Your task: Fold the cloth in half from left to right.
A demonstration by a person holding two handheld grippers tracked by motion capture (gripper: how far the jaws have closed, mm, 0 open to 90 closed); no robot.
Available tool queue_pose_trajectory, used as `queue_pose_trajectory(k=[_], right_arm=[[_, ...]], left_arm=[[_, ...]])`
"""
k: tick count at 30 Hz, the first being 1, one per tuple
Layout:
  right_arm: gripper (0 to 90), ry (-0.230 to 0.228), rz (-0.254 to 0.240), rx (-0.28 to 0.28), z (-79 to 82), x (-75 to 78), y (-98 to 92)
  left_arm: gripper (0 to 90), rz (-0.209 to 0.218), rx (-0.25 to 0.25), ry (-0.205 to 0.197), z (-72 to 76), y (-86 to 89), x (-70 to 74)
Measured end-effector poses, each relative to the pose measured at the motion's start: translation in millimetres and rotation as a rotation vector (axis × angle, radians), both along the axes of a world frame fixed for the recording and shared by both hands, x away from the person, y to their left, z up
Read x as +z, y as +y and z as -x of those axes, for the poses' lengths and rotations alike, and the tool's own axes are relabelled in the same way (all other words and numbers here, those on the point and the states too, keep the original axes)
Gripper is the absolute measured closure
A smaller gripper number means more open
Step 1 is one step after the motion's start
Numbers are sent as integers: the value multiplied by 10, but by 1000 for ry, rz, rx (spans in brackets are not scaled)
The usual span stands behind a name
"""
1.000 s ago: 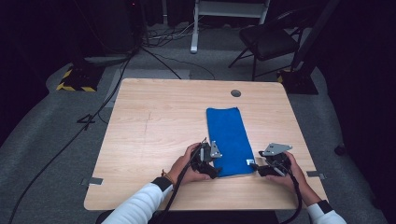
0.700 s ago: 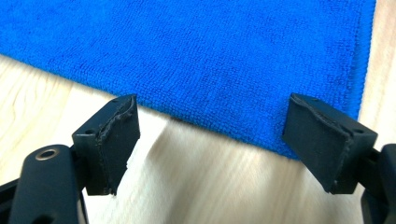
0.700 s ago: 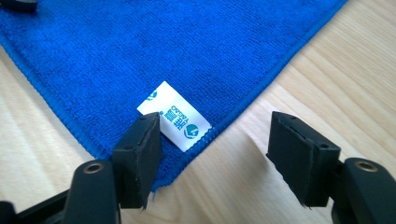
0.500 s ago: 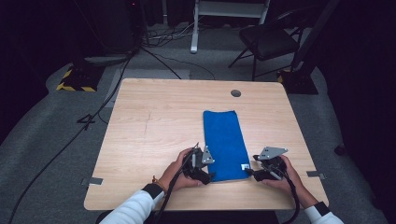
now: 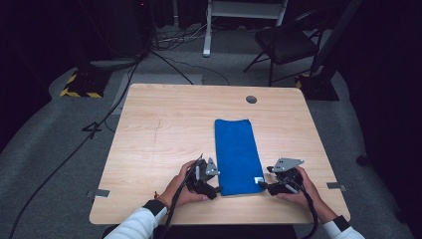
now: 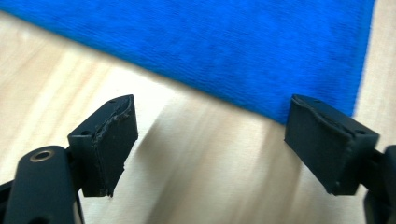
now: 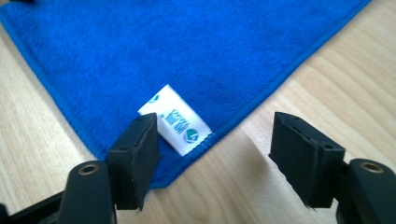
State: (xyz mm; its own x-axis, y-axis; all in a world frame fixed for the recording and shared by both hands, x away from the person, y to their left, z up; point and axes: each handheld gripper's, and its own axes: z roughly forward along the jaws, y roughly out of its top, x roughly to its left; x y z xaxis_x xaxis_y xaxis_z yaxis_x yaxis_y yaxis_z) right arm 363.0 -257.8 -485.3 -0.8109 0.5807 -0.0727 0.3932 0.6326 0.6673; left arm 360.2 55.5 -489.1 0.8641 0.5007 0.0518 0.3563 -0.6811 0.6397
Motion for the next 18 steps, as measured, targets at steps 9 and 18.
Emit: queue_pose_trajectory(k=[9, 18], right_arm=[[347, -46, -75, -94, -294, 190, -143], [368, -99, -98, -183, -779, 296, -112]], left_arm=[[178, 74, 62, -8, -321, 122, 169], [192, 27, 143, -72, -722, 33, 182]])
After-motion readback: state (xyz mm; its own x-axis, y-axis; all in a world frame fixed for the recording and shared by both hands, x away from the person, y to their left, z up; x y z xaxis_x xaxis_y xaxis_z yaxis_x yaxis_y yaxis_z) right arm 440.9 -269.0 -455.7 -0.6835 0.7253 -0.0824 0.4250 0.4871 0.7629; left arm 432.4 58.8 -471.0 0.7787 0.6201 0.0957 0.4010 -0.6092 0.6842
